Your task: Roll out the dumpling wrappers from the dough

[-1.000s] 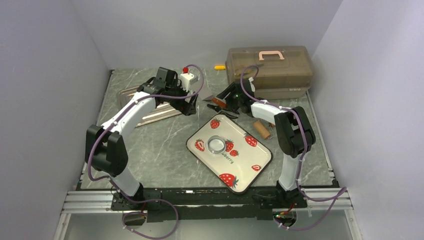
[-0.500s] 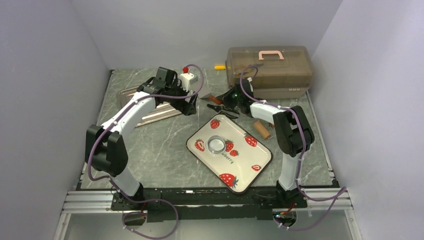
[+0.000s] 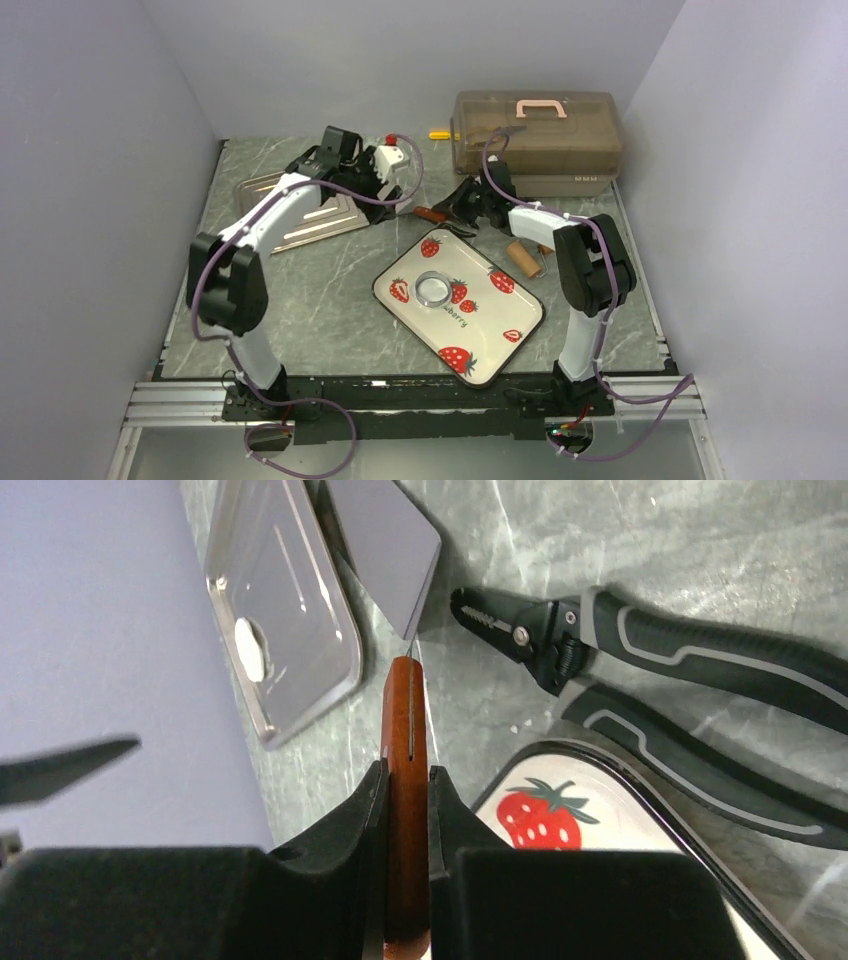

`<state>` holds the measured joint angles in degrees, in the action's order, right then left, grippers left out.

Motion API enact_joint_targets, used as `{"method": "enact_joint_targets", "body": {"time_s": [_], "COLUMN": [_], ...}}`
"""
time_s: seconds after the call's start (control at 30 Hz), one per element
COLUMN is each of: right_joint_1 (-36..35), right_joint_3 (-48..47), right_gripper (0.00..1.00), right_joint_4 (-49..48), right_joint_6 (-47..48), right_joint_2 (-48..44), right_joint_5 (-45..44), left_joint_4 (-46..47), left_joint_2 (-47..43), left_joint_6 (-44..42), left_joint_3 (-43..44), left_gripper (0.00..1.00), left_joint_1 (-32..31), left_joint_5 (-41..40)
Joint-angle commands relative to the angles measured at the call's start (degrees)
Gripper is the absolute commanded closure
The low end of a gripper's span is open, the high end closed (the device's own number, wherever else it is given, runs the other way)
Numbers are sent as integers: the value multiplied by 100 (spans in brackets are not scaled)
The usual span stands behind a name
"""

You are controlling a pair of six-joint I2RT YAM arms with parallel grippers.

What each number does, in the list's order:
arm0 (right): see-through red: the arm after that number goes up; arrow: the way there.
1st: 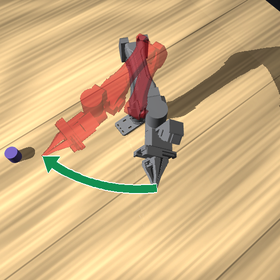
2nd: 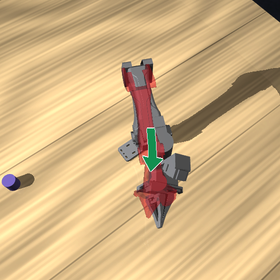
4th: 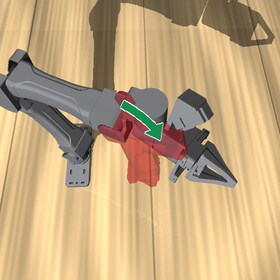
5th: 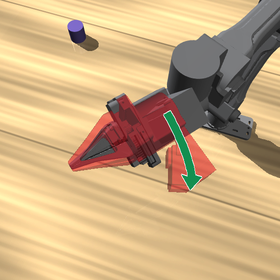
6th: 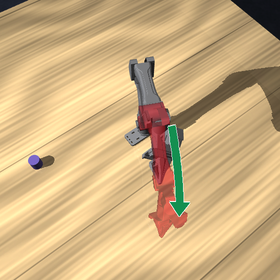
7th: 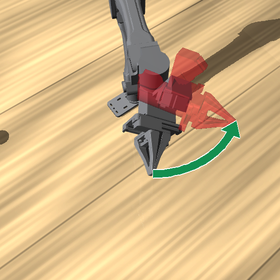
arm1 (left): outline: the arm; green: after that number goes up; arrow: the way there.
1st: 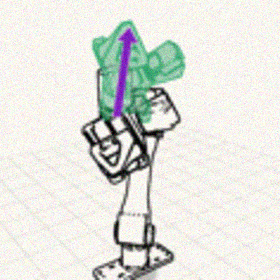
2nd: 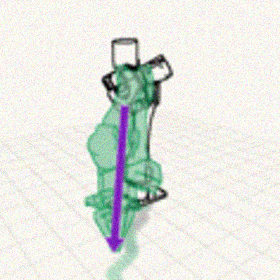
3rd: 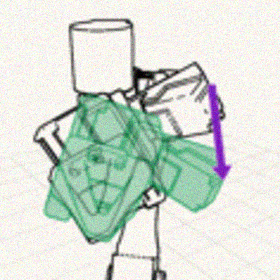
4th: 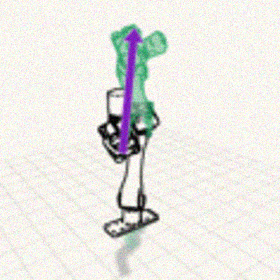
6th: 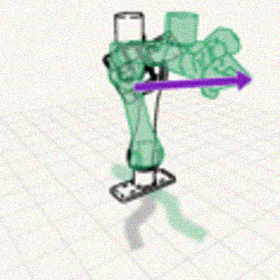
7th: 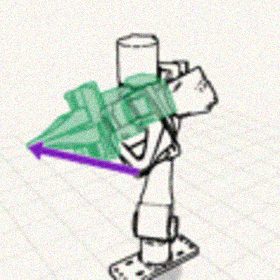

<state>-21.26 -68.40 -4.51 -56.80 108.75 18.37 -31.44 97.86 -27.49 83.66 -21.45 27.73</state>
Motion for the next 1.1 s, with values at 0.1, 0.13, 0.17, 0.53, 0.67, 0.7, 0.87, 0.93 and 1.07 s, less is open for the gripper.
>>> {"method": "enact_joint_targets", "body": {"time_s": [0.1, 0.13, 0.17, 0.53, 0.67, 0.7, 0.87, 0.93, 1.07], "right_joint_1": [122, 128, 130, 208, 244, 250, 274, 276, 272], "right_joint_3": [-34, -45, -50, 193, 88, 77, 54, 70, 89], "right_gripper": [100, 100, 100, 100, 100, 100, 100, 95, 78], "right_joint_4": [231, 316, 410, 696, 948, 980, 1196, 1262, 1445], "right_joint_6": [750, 885, 1065, 1539, 1706, 1750, 1938, 2042, 2263], "right_joint_2": [119, 108, 86, -5, -105, -146, -336, -401, -527], "right_joint_5": [1256, 1358, 1422, 1793, 1687, 1665, 1509, 1507, 1397], "left_joint_4": [70, 185, 278, -319, -587, -703, -810, -1090, -1685], "left_joint_2": [958, 954, 965, 2306, 2412, 2386, 2039, 2024, 2365], "left_joint_6": [-1929, -2214, -2481, -3330, -3599, -3701, -4107, -4502, -5090], "left_joint_3": [608, 522, 468, 1665, 1768, 1835, 1913, 1997, 2303], "left_gripper": [5, 4, 3, 1, 2, 2, 1, 1, 1], "left_joint_1": [-356, -426, -509, -881, -842, -792, -687, -703, -744], "left_joint_5": [77, 132, 180, 504, 616, 729, 981, 945, 540]}}
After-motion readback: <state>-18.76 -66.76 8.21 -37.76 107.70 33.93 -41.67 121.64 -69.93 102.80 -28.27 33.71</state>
